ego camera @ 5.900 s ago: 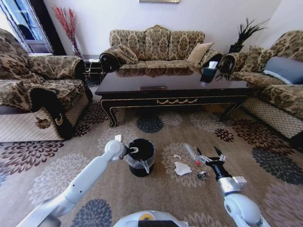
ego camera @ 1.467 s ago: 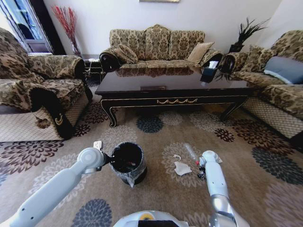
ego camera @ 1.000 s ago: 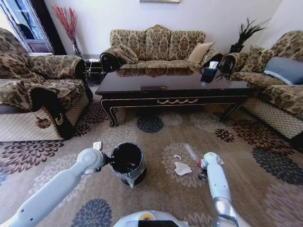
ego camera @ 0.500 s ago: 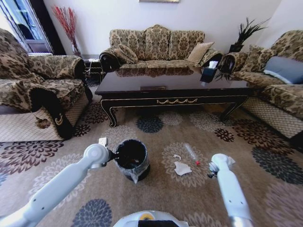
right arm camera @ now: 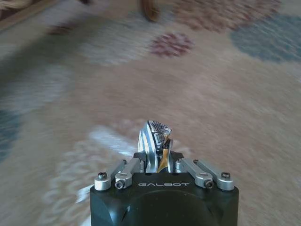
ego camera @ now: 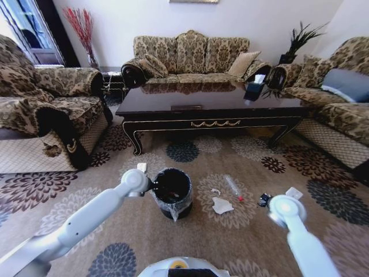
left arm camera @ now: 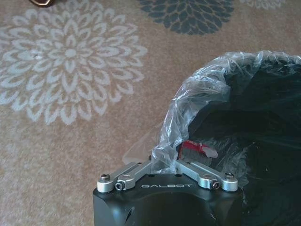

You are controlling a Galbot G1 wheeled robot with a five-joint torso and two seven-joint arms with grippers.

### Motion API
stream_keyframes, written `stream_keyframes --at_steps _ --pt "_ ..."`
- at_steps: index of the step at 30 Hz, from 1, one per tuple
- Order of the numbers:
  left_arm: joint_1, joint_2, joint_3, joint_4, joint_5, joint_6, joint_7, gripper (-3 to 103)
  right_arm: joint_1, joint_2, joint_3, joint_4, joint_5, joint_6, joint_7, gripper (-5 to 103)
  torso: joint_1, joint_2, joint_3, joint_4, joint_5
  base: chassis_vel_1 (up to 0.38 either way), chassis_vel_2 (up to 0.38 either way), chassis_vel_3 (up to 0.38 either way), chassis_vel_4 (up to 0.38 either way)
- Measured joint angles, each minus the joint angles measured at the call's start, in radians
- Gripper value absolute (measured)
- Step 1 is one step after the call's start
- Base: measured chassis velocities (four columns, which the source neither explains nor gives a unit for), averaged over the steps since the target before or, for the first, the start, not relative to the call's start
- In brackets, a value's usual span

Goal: Move to the front of the table and pick up the trash from the floor, then place it into the trash bin.

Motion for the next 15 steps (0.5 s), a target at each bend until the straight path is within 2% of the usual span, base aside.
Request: stream_keyframes --at_steps 3,7,12,15 --pt "-0.031 -0.025 0.031 0.027 0.001 0.0 -0.001 0 -0.027 -0.019 -0.011 0.061 -0.035 0.001 -0.04 24 0.0 0.0 0.0 0.0 -0.0002 0.0 0.0 0.0 0.0" --pt "-0.096 -0.077 0.093 0.08 0.001 0.0 -0.003 0 -0.059 -0.059 -0.027 0.144 -0.087 0.01 -0.135 24 0.0 0.0 0.0 -0.0003 -0.0001 0.0 0.0 0.0 0.0" --pt "-0.143 -0.12 0.136 0.118 0.001 0.0 -0.009 0 -0.061 -0.089 -0.05 0.205 -0.101 0.022 -0.171 24 0.0 0.0 0.0 0.0 0.0 0.0 0.0 0.0 0.0" --pt "-0.179 -0.145 0.167 0.134 -0.011 0.0 -0.011 0 -0.064 -0.115 -0.078 0.236 -0.143 0.038 -0.232 24 0.0 0.0 0.0 -0.0002 0.0 0.0 0.0 0.0 0.0"
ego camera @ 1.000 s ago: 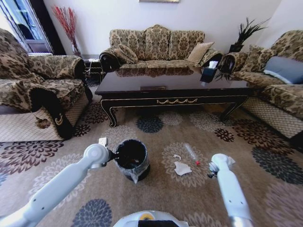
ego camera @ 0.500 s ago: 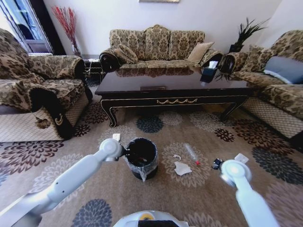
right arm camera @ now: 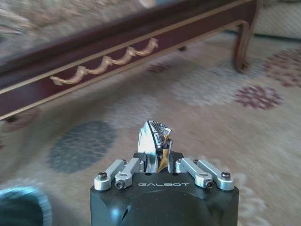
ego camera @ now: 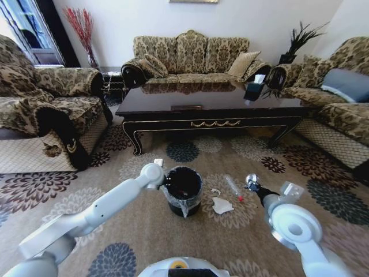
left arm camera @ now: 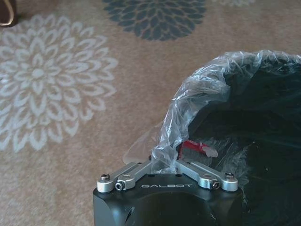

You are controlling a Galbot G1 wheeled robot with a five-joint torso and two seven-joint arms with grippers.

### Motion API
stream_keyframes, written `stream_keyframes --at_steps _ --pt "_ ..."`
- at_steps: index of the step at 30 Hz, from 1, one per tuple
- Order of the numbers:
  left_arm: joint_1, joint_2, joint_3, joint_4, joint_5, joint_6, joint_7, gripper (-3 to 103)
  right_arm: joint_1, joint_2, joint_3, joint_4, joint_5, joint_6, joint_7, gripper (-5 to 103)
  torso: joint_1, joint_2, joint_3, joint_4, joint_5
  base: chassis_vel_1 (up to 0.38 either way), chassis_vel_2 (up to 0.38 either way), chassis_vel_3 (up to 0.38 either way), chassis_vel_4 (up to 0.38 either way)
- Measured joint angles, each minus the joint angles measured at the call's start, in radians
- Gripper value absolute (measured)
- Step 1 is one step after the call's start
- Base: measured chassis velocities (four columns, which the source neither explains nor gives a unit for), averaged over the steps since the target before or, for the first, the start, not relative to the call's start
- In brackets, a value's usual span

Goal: Move to the front of the table and pick up the trash from the floor, then place it into the trash bin.

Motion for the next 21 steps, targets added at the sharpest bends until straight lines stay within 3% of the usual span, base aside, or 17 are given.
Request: stream_keyframes --at_steps 11,21 --pt "-0.076 -0.108 0.063 0.08 -0.017 0.0 -0.007 0 0.022 -0.033 -0.101 0.002 -0.141 0.066 -0.203 24 0.0 0.0 0.0 0.0001 0.0001 0.0 0.0 0.0 0.0" --pt "-0.07 -0.147 0.089 0.101 -0.013 0.0 -0.007 0 0.031 -0.039 -0.194 -0.004 -0.207 0.084 -0.249 24 0.0 0.0 0.0 0.0002 -0.0002 0.0 0.0 0.0 0.0"
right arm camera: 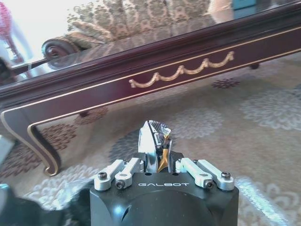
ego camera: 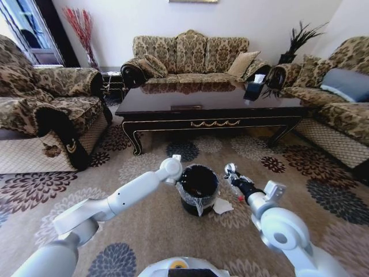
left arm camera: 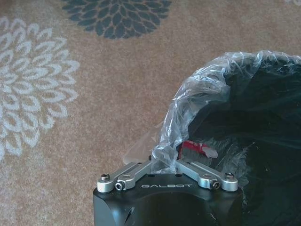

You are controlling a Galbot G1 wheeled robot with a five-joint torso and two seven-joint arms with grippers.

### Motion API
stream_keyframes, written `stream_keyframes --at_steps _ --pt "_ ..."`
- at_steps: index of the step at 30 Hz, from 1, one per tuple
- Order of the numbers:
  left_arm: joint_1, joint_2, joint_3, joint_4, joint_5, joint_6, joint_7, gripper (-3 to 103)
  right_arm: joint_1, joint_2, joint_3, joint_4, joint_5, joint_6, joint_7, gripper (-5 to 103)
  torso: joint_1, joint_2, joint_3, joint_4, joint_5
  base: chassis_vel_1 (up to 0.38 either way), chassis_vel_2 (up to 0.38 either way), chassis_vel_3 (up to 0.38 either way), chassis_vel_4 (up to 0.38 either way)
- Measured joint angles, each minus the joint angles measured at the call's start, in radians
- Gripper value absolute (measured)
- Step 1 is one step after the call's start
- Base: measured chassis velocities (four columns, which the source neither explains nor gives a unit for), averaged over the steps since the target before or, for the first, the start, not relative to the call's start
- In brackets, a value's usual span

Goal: Move to the front of the table and pick up the trash from the floor, then place it into the trash bin.

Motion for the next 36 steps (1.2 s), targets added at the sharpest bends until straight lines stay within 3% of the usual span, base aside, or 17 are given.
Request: stream_keyframes --at_steps 13,17,19,26,28,31,36 --pt "-0.01 -0.015 0.028 0.004 -0.001 0.0 -0.003 0 0.008 0.007 -0.126 -0.02 -0.084 0.018 -0.039 21 0.0 0.0 0.0 -0.0002 0.0 0.0 0.0 0.0 0.0" --pt "-0.009 -0.005 0.031 -0.003 -0.002 0.0 -0.004 0 -0.004 0.014 -0.133 -0.022 -0.108 0.018 -0.041 36 0.0 0.0 0.0 -0.0003 0.0001 0.0 0.0 0.0 0.0" --pt "-0.007 -0.001 0.031 -0.005 -0.002 0.0 -0.004 0 -0.007 0.016 -0.132 -0.022 -0.109 0.018 -0.041 36 0.0 0.0 0.0 -0.0002 0.0001 0.0 0.0 0.0 0.0" --pt "0.002 0.007 0.028 -0.022 -0.002 0.0 -0.005 0 -0.018 0.015 -0.126 -0.002 -0.091 0.017 -0.037 69 0.0 0.0 0.0 -0.0004 0.0 0.0 0.0 0.0 0.0" --pt "0.003 0.009 0.026 -0.023 -0.002 0.0 -0.005 0 -0.018 0.015 -0.124 -0.002 -0.09 0.016 -0.036 69 0.0 0.0 0.0 -0.0003 0.0 0.0 0.0 0.0 0.0" --pt "0.004 0.025 0.023 -0.033 0.001 0.0 -0.006 0 -0.019 0.014 -0.113 0.005 -0.085 0.016 -0.033 85 0.0 0.0 0.0 -0.0002 0.0 0.0 0.0 0.0 0.0" --pt "-0.001 0.049 0.019 -0.044 0.0 0.0 -0.007 0 -0.018 0.016 -0.102 0.025 -0.041 0.016 -0.012 100 0.0 0.0 0.0 -0.0002 0.0 0.0 0.0 0.0 0.0"
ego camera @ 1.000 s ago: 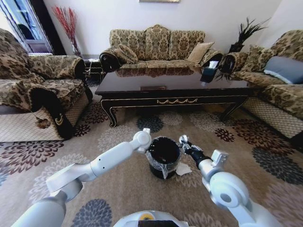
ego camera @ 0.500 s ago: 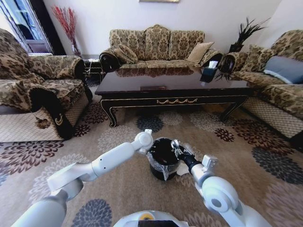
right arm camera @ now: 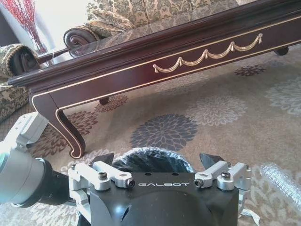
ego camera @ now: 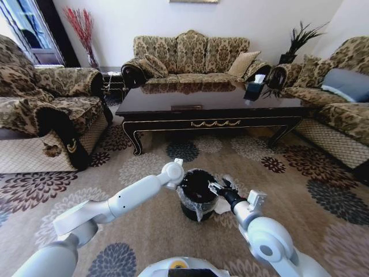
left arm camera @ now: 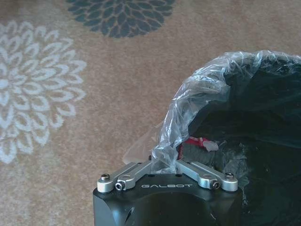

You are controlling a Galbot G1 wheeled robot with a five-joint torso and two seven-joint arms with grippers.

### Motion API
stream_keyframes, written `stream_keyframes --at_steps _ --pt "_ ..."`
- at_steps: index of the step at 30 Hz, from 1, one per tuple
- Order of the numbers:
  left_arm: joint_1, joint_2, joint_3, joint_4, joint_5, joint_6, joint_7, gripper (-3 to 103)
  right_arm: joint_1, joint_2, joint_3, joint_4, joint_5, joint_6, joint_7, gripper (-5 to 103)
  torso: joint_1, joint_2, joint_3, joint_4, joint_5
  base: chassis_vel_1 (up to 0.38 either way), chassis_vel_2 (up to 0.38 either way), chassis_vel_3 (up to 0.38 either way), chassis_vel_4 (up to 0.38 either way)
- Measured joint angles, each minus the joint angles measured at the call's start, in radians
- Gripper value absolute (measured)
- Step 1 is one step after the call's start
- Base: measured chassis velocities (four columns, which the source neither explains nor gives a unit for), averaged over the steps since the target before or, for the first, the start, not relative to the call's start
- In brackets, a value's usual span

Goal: Move to the front of the table and pick up the trash from the floor, then place it into the trash bin.

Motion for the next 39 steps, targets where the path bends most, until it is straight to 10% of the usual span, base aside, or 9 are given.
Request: stream_keyframes --at_steps 16,39 --pt "0.058 0.097 -0.079 -0.059 -0.001 0.0 0.001 0 0.026 -0.012 0.116 -0.14 0.01 0.028 -0.037 100 0.0 0.0 0.0 0.0 0.0 0.0 0.0 0.0 0.0" --pt "0.332 0.255 -0.319 -0.184 0.048 0.0 0.019 0 0.073 0.007 0.1 -0.764 -0.364 0.237 -0.447 100 0.0 0.0 0.0 0.0002 0.0 0.0 0.0 0.0 0.0"
